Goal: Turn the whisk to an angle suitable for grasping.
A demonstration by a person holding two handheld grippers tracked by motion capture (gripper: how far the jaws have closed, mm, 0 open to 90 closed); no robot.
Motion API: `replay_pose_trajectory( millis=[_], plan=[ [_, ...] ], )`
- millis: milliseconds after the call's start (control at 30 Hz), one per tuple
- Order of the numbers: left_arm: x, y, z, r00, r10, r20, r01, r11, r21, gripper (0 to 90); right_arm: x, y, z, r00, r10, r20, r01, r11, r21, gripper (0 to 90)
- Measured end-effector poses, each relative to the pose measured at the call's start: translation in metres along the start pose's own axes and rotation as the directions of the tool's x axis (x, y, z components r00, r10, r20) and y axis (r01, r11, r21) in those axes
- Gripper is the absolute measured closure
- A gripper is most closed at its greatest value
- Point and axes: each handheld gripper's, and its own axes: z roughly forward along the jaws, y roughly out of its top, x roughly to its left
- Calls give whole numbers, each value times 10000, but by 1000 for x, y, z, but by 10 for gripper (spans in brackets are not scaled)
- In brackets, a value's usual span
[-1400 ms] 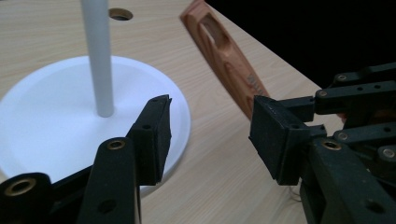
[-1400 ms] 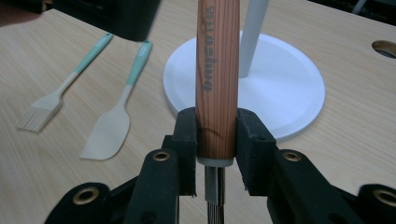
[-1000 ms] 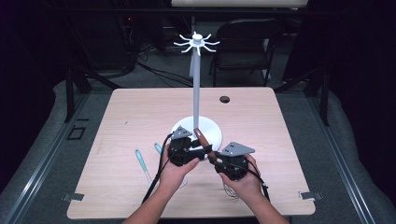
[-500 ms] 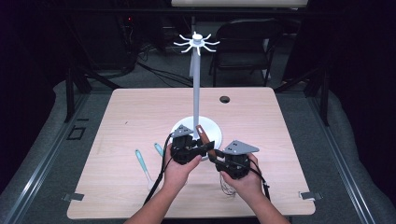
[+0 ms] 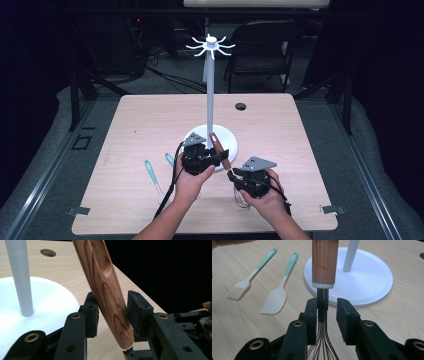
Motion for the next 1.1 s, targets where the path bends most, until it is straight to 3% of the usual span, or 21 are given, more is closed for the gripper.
replay_pose_trajectory(
  millis=[200, 500, 767, 1100],
  plan=[
    [-5, 4, 0, 9998, 171, -37, -171, 9998, -45, 631, -1, 2, 3, 9996, 209, -175, -212, 9997, -154, 803],
    [-11, 8, -3, 9993, 372, -35, -372, 9991, -186, 615, 0, 5, 1, 9995, 186, -250, -193, 9994, -283, 849],
    [-13, 3, -4, 9994, 335, 99, -333, 9994, -130, 608, 1, 7, 0, 9986, 285, -449, -309, 9981, -540, 854],
    [-14, -7, 1, 9997, 246, -31, -246, 9997, 17, 616, 1, 9, 0, 9979, 478, -438, -514, 9950, -856, 855]
  ],
)
